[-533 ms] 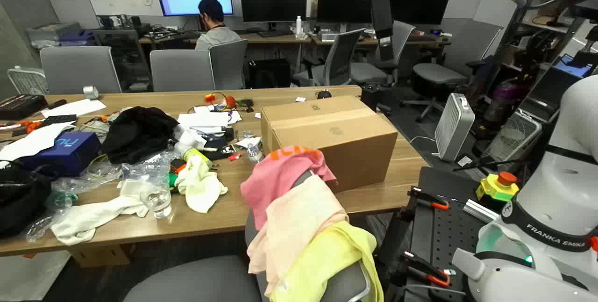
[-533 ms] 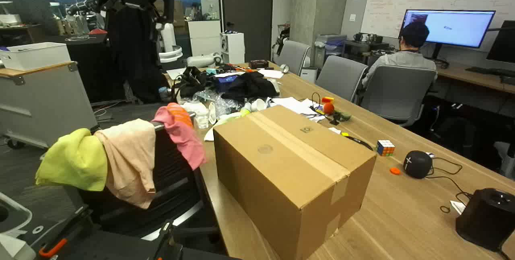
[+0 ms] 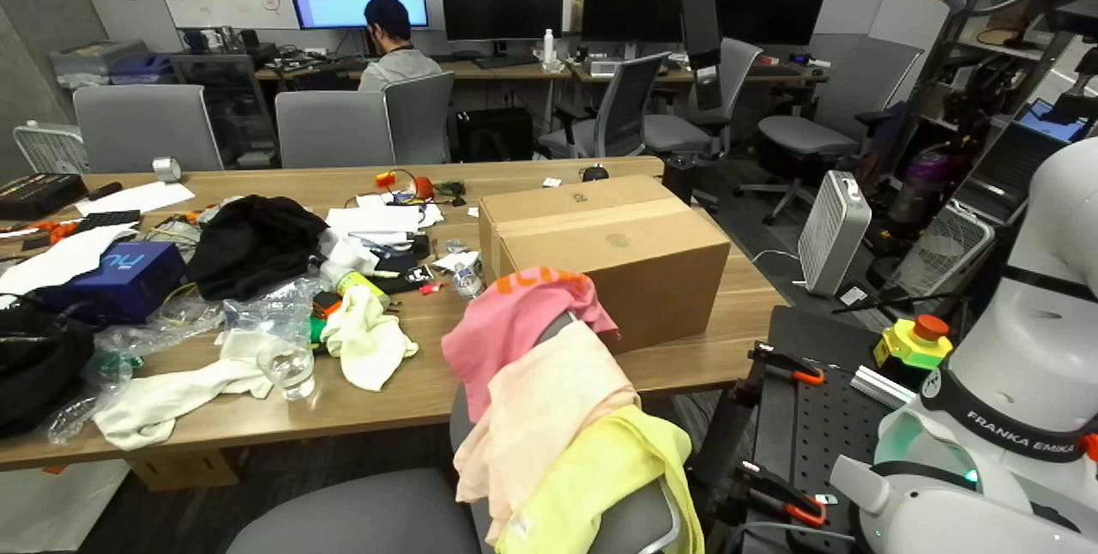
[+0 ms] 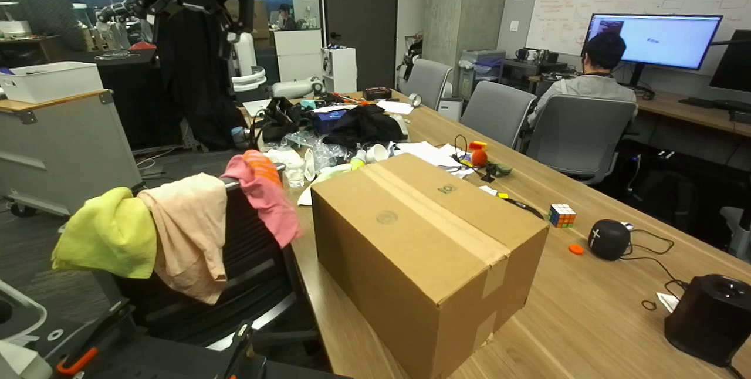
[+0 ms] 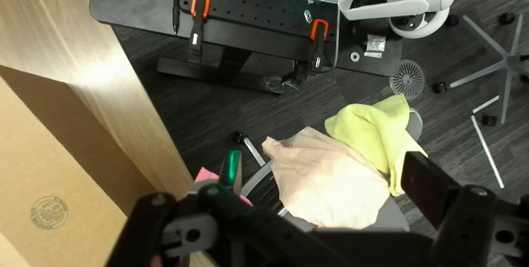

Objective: Remove the yellow towel, peach t-shirt and then the pink t-shirt from the backrest of the chair and put them on top of the brown box

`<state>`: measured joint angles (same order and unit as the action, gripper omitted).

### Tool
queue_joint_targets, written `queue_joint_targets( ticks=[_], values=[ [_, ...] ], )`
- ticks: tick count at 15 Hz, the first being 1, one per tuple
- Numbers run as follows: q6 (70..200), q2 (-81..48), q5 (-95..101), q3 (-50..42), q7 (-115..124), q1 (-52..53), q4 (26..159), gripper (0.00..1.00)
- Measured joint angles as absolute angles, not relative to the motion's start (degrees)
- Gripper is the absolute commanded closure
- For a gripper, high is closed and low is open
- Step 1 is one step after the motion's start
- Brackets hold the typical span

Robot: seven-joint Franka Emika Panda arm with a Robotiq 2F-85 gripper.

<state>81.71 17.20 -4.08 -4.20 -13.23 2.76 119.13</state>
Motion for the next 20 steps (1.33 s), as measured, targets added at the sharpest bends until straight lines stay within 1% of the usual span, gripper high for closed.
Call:
queue_joint_targets(
  ticks=[4,11,13,20],
  values=[
    [82.3,17.5,-4.1,-2.4,-13.2,3.0,122.3,0.0],
    [86.5,22.2,-5.7,3.1,-13.1,6.7,133.2,0.0],
    [90.1,23.7,-7.3,4.3,-13.1,8.0,136.1,0.0],
    [108.6,28.8,-13.5,9.7,-11.7,14.0,148.2,0.0]
  ],
)
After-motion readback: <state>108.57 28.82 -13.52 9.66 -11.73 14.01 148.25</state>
